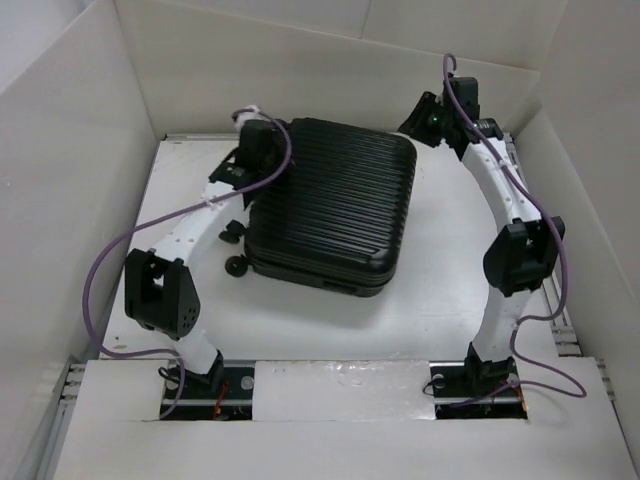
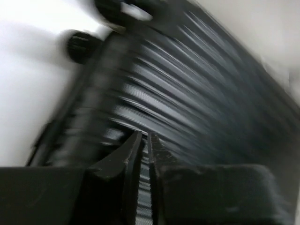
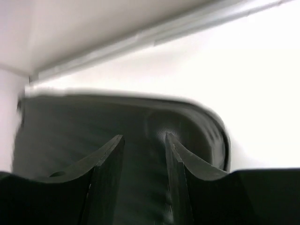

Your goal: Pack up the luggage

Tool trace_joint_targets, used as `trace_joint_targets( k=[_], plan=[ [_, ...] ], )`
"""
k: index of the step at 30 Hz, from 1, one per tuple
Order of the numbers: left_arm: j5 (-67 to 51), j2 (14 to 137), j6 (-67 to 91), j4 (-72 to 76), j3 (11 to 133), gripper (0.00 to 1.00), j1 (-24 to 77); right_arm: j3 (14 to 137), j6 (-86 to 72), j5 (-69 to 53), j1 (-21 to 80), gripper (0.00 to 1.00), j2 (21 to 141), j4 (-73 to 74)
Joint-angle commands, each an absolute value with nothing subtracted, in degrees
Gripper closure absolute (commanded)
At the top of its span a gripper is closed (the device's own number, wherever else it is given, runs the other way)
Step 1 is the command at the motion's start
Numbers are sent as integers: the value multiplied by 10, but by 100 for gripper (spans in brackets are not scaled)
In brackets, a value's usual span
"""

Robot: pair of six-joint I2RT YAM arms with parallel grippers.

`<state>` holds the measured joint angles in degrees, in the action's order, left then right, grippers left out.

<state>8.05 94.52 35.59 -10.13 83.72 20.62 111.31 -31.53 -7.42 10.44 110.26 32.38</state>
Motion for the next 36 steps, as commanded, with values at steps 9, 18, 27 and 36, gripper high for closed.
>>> trace_joint_targets(
  k=[9, 18, 27, 36],
  plan=[
    [98, 838, 300, -358, 1017, 69, 266, 1308, -285, -155, 31, 54, 1307, 376],
    [-169, 515, 408, -489, 612, 100, 304, 1394, -277, -344, 46, 47, 1410, 316],
    [-254, 551, 390, -472, 518, 93, 304, 1290, -271, -482, 103, 53, 1396, 216],
    [-139, 643, 460, -276, 429, 77, 304, 1126, -181, -476, 54, 61, 1255, 259]
  ],
)
